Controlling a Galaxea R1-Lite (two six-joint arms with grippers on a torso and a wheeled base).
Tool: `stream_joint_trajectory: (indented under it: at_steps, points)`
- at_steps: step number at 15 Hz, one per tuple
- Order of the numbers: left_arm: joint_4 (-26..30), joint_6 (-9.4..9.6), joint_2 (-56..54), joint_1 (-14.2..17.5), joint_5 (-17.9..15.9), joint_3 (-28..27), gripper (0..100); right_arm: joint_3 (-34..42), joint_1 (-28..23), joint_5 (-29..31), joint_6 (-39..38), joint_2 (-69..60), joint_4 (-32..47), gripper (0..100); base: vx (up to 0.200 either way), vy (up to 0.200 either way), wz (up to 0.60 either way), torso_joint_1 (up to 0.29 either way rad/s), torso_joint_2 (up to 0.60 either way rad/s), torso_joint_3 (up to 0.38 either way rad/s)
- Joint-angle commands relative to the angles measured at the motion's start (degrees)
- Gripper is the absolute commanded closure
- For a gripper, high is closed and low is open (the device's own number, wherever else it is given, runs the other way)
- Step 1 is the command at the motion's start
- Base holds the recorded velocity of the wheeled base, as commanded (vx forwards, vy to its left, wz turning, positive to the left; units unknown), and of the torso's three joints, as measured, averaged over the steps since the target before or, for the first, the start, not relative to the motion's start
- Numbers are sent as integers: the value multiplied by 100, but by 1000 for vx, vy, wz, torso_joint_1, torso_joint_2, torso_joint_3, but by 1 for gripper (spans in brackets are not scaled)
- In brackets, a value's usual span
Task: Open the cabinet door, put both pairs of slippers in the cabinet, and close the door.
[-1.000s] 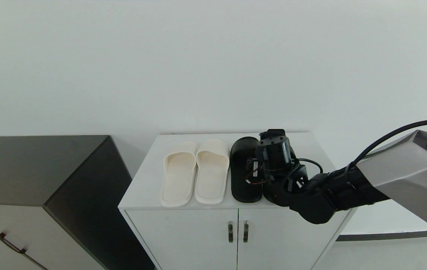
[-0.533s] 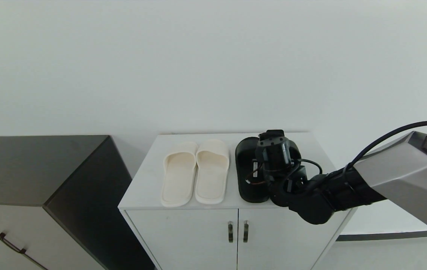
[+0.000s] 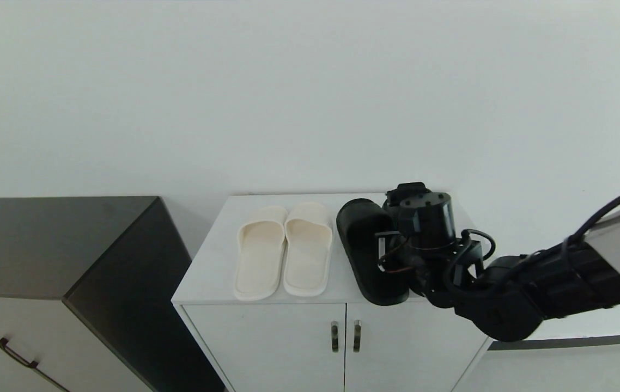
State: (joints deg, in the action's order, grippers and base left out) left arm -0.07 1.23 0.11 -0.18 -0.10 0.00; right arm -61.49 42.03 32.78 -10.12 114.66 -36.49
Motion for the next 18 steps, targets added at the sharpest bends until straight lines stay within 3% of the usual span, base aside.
stream_joint_trajectory:
  at_steps: [1, 3, 5, 7, 11, 18]
  points:
    - [-1, 0, -2, 1, 1, 0, 100, 919, 130, -791, 124, -1166, -183, 100, 0, 0, 0, 0, 0, 0]
    - [-1, -9, -2, 1, 1, 0, 100, 1965, 226, -2030, 221, -2361, -175, 100, 0, 0, 0, 0, 0, 0]
    - [-1, -26, -2, 1, 1, 0, 100, 2378, 376, -2434, 379, -3011, 107, 100, 0, 0, 0, 0, 0, 0]
    - [-1, -44, -2, 1, 1, 0, 100, 2405, 525, -2452, 537, -3293, 810, 100, 0, 0, 0, 0, 0, 0]
    - [-1, -62, -2, 1, 1, 0, 100, 2405, 683, -2426, 546, -3266, 933, 100, 0, 0, 0, 0, 0, 0]
    - [-1, -70, -2, 1, 1, 0, 100, 2484, 692, -2434, 537, -3196, 915, 100, -200, 0, 0, 1, 1, 5]
